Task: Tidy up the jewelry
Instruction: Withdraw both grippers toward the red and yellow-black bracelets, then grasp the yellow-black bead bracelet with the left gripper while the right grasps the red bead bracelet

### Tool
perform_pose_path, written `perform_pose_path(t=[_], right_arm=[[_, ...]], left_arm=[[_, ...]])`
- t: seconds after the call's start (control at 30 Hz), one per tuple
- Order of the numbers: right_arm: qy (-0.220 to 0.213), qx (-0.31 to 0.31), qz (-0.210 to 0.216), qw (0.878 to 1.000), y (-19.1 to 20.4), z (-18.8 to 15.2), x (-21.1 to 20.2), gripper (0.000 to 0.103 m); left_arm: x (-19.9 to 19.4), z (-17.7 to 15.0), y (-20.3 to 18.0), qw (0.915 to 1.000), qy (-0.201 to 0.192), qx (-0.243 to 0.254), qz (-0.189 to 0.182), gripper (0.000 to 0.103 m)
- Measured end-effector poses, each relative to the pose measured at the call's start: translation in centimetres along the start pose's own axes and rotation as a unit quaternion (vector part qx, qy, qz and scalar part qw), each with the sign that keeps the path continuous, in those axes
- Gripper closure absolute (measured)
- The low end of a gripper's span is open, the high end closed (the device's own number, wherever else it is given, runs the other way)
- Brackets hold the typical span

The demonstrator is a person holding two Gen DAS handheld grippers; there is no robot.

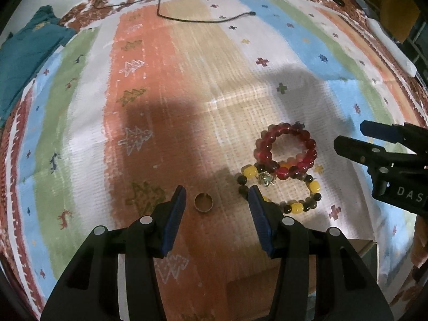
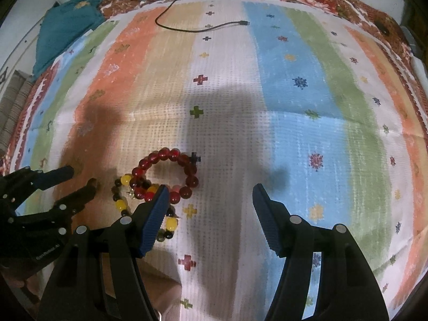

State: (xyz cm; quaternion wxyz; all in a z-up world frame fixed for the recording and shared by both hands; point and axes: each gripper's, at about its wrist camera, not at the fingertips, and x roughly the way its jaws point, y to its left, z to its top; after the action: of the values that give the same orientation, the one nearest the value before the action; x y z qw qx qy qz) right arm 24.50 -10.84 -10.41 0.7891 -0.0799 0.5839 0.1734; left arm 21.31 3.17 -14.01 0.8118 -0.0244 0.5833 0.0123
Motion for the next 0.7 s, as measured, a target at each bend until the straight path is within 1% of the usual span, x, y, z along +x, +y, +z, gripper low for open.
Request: perform_pose_path(t=[0.23, 0.33, 0.53, 0.6, 0.7], right_arm=[[0.013, 0.000, 0.000, 1.000, 0.2, 0.8, 1.8, 0.039], [0.020, -0.003, 0.003, 1.000, 0.2, 1.0, 2.7, 0.039], [0.027, -0.004, 0.003, 1.000, 0.3, 1.5, 3.8, 0.039], [0.032, -0.004, 0.001, 0.999, 0.3, 1.4, 4.3, 0.044], [0.032, -0.010, -0.002, 0.999, 0.4, 1.3, 4.8, 0.045]], left_arm=[[1.5, 0.3, -0.1, 0.9998, 0.008, 0.017, -0.002, 0.054], [1.8, 0.4, -0.1, 0.9998, 0.002, 0.022, 0.000, 0.054], [2.7, 0.9, 0.0, 0.9997, 0.008, 0.021, -0.012, 0.054], [3.1, 0.9, -0.1, 0.9995, 0.013, 0.022, -0.017, 0.054], [3.5, 0.9, -0.2, 0.9993, 0.020, 0.025, -0.020, 0.054]])
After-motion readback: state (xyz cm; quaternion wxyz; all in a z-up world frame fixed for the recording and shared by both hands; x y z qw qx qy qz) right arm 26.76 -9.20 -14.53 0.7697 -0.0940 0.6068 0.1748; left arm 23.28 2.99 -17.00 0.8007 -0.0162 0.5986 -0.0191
